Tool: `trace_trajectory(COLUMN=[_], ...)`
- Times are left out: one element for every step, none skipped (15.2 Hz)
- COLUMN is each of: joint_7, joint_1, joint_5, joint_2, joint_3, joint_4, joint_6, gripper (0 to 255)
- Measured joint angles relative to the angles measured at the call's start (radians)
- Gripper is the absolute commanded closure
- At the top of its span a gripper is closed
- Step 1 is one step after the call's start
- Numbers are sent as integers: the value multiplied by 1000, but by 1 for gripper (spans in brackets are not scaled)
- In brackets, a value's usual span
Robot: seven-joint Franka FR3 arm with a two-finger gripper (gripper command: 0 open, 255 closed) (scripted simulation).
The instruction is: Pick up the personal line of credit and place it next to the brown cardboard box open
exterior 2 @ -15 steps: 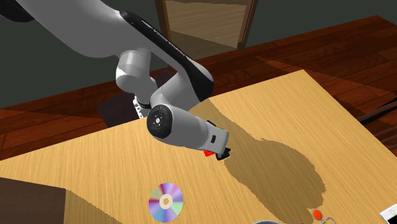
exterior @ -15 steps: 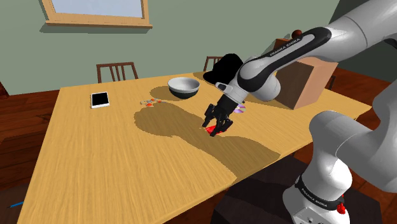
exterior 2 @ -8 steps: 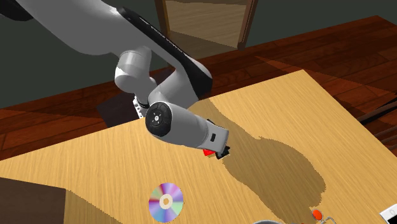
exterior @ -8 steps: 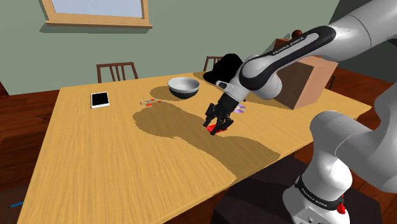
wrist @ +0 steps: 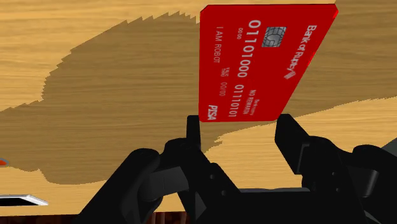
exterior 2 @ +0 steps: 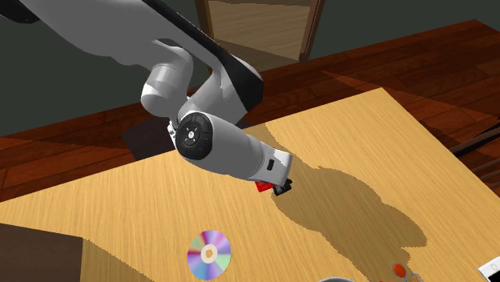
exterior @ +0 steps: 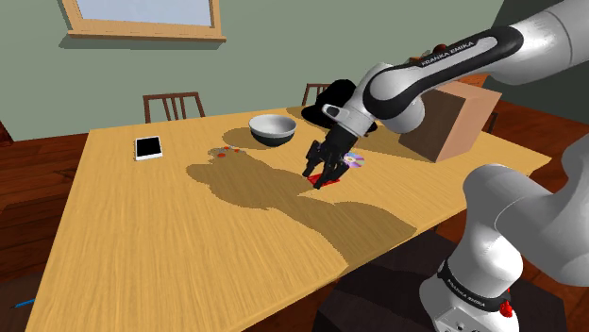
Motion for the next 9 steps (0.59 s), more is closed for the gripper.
trace_trajectory(joint_7=[11,23,34,47,60,70,80,89,99], joint_1=[-10,-22,-33,-41,-50,-56,-62,-70,-77], joint_5=[-7,-15,-23,-29,-36,-40,-45,-51,-56], joint_2=[-9,-18,-28,-35,-44,-51,-58,-66,-74], joint_3=[11,23,35,48,60,70,79,87,96], joint_4=[3,8,12,19,26,31,38,43,50], joint_6=[-12,-26,-40,-54,-70,-81,-94,-109,-122], gripper=[255,255,255,255,255,255,255,255,255])
